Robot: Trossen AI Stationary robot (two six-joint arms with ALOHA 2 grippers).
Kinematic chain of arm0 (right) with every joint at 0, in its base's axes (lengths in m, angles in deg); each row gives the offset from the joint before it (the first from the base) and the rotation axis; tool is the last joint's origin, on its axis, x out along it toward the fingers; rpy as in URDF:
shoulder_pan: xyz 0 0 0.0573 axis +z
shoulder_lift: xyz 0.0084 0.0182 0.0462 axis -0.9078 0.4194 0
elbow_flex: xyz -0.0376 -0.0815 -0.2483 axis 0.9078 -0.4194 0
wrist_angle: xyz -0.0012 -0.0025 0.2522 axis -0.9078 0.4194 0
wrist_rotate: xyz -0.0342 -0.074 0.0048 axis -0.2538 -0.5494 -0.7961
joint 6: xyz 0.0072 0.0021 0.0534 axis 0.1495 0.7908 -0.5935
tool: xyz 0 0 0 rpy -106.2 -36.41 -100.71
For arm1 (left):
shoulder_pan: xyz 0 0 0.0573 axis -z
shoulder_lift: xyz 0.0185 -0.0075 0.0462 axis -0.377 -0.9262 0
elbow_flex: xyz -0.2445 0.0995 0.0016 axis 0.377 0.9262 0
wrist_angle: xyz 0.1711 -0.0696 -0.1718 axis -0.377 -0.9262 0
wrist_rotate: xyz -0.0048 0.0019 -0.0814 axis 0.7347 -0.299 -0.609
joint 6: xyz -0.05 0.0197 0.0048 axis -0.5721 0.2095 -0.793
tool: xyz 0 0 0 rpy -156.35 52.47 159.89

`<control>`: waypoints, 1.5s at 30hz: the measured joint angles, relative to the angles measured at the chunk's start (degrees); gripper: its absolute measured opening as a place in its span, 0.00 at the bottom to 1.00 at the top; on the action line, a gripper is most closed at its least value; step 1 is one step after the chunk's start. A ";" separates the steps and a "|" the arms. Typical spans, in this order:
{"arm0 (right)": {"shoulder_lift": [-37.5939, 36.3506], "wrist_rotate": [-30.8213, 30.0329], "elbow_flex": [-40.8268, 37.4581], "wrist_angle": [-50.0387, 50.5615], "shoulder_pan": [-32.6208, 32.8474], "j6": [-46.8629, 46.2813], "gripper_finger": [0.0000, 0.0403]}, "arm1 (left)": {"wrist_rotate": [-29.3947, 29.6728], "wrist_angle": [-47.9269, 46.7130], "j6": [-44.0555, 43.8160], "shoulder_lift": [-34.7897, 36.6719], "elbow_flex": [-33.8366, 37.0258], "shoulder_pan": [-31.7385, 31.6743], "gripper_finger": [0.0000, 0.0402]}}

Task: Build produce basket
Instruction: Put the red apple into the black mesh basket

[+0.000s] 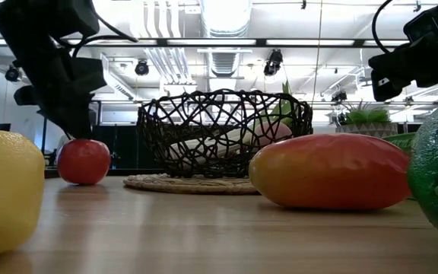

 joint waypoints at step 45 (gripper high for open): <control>0.00 0.00 0.00 0.00 -0.01 0.00 0.02 | 0.96 41.44 46.63 -26.29 -27.96 -1.54 0.00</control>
